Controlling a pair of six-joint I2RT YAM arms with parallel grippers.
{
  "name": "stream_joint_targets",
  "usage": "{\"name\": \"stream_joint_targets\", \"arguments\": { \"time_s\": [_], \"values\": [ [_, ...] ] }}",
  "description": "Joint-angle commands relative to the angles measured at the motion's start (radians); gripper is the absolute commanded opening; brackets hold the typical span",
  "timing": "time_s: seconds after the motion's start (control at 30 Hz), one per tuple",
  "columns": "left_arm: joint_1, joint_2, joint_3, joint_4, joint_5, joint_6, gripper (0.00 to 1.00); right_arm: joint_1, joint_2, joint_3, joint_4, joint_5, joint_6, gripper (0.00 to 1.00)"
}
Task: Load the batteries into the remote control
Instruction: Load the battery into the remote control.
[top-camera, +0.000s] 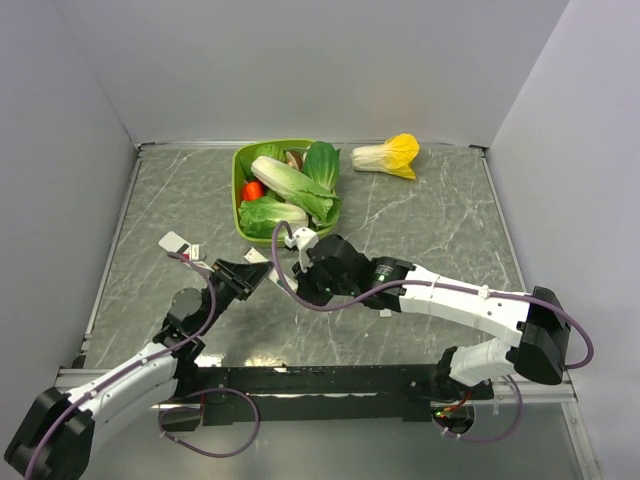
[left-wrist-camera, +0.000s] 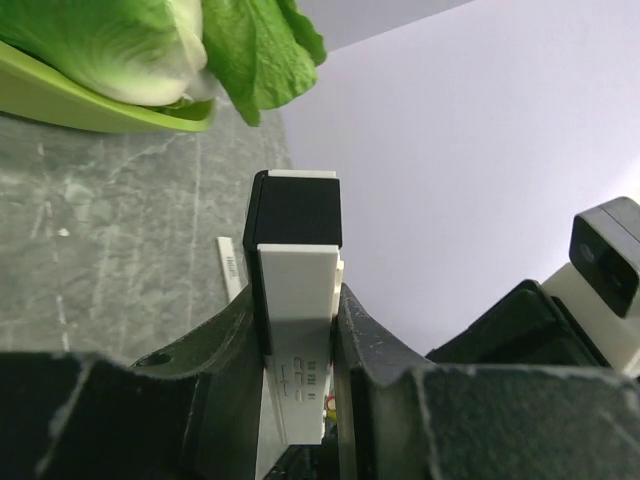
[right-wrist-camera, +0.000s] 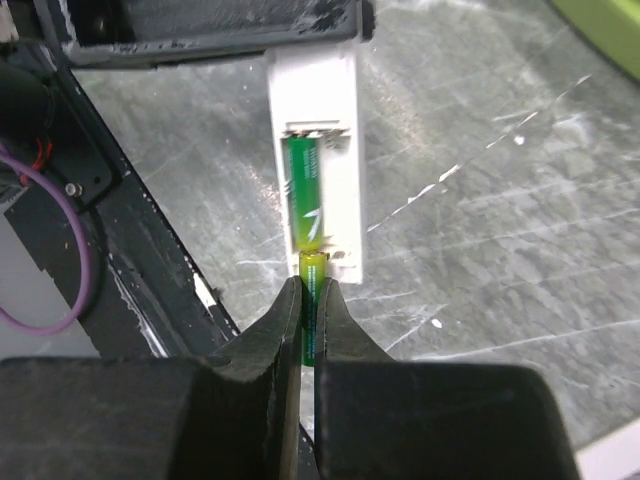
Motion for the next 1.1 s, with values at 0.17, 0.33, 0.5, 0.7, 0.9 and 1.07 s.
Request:
{"name": "stream_joint_targets", "arguments": {
  "time_s": [0.17,0.33,0.5,0.7,0.9,1.07],
  "values": [
    [0.003,-0.093,-0.206,-0.007,0.038,-0.095,0.01,-0.004,-0.011,0.136,-0.079,0.074,-0.011,0.00],
    [0.003,-0.070,-0.203,0.022,0.057,-0.107,0.01,-0.002,0.041,0.213,-0.160,0.076,-0.034,0.00],
    [0.003,-0.030,-0.205,0.079,0.068,-0.131,0.01,0.009,0.077,0.266,-0.197,0.073,-0.049,0.00],
    [0.003,-0.028,-0.211,0.091,0.068,-0.151,0.01,0.024,0.126,0.317,-0.258,0.080,-0.051,0.00],
    [0.003,-0.065,-0.208,0.062,0.070,-0.154,0.01,0.027,0.146,0.332,-0.266,0.082,-0.049,0.00],
    [0.003,-0.093,-0.209,0.053,0.068,-0.173,0.01,0.029,0.169,0.361,-0.283,0.082,-0.052,0.00]
  ]
}}
